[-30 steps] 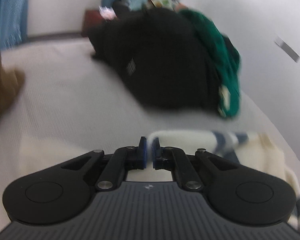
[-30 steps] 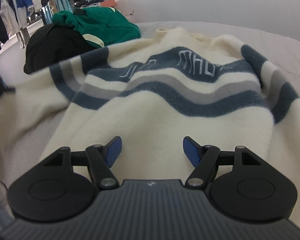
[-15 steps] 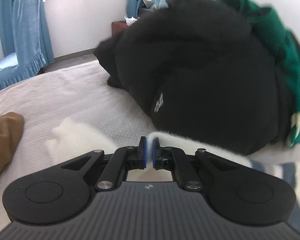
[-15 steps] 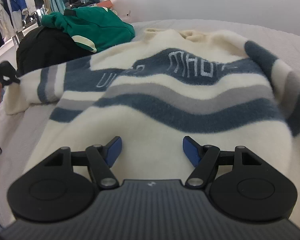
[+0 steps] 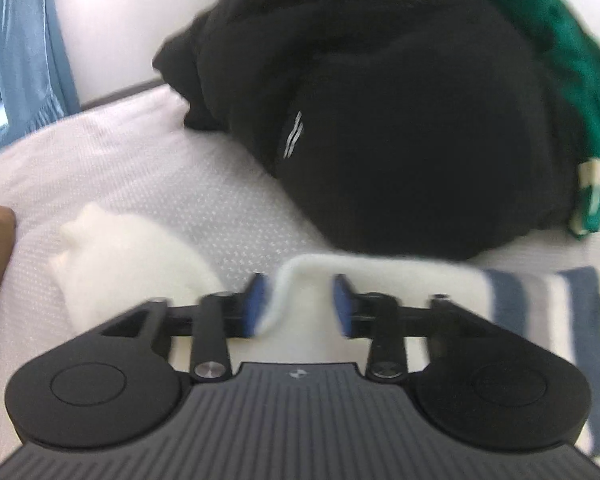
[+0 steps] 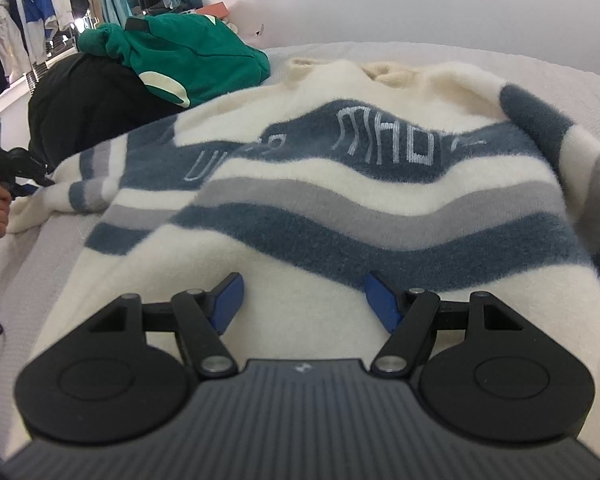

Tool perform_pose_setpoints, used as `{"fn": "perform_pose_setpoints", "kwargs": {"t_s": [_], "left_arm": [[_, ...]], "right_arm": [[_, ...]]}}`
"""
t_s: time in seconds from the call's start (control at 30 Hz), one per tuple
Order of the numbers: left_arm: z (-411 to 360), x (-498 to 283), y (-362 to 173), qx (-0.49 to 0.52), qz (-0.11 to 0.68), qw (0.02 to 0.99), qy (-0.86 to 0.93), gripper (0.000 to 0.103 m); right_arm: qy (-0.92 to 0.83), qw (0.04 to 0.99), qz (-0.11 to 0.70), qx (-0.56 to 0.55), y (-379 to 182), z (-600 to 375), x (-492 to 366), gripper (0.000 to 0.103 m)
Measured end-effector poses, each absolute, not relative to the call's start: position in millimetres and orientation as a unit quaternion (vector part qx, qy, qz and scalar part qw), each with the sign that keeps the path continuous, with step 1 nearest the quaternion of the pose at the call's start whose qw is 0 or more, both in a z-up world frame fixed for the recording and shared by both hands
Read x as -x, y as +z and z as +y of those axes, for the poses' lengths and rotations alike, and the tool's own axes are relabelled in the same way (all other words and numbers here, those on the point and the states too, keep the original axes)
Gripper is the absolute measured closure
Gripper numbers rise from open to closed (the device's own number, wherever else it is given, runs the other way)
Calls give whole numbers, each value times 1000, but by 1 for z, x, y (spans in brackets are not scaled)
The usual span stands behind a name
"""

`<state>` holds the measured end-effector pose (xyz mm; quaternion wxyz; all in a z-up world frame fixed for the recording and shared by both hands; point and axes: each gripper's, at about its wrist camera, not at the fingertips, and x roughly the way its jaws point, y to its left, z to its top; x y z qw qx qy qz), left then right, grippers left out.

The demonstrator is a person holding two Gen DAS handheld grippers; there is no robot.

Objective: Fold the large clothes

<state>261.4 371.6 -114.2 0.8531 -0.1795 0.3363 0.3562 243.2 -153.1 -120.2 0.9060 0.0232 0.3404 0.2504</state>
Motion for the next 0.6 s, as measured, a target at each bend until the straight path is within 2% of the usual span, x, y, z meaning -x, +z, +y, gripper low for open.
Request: {"fn": "perform_pose_setpoints", "kwargs": {"t_s": [0.1, 0.33, 0.6], "left_arm": [[338, -250, -96, 154, 333, 866, 340, 53], [244, -216, -55, 166, 314, 897, 263, 53], [99, -177, -33, 120, 320, 931, 126, 48]], "right_arm": [[249, 909, 334, -21, -115, -155, -239, 33], [246, 922, 298, 0, -97, -162, -219, 33], [252, 924, 287, -6, -79, -176, -184, 34]]}}
